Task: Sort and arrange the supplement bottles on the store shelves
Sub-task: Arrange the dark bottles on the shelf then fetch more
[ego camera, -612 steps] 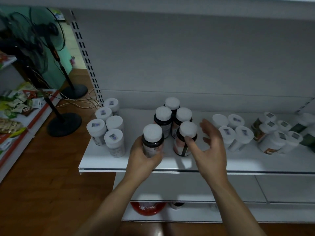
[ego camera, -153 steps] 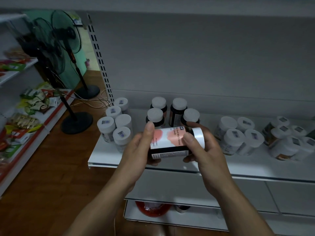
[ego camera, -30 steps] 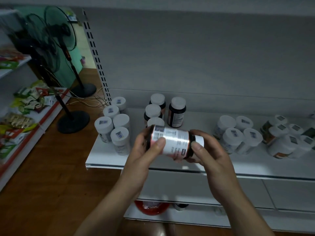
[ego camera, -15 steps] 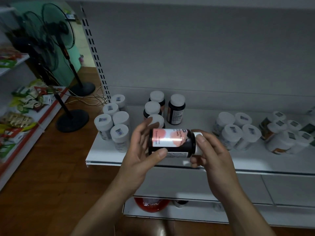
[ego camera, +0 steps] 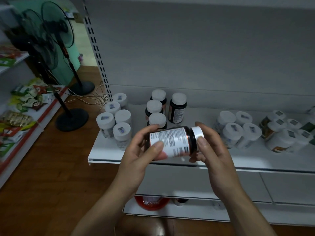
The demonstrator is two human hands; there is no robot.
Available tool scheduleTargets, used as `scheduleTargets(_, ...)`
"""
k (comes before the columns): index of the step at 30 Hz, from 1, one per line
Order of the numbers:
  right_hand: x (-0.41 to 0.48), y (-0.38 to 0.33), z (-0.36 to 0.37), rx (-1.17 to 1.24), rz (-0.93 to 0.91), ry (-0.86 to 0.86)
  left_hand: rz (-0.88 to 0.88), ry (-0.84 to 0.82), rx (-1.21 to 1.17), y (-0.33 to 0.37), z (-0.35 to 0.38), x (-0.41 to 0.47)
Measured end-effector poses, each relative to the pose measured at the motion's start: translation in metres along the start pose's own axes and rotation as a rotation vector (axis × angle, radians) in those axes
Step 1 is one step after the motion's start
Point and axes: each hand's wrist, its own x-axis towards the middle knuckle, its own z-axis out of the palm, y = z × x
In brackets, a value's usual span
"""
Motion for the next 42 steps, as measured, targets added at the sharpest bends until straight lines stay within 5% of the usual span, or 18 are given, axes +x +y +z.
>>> scheduleTargets(8,0.001,0.000,0.007,0.035,0.021,0.090,0.020,-0.074,0.014,-0.004,-0.008,-0.005)
scheduleTargets(13,-0.002,-0.005,0.011,-0.024,-0.003,-0.008,-0.088,-0.018,-0.048,0.000,-0.013,-0.002)
scheduleTargets(22,-0.002,-0.016,0.037,-0.051,-0.015,0.143,-0.063,-0.115,0.018,0.010,-0.030,-0.004)
scheduleTargets(26,-0.007,-0.020,0.045,-0.058,-0.014,0.116,-0.193,-0.104,-0.110,0.013,-0.035,-0.001)
scheduleTargets(42,-0.056,-0.037,-0.002,-0.038,0.029,0.468,-0.371,-0.375,-0.109,-0.016,0.029,-0.015)
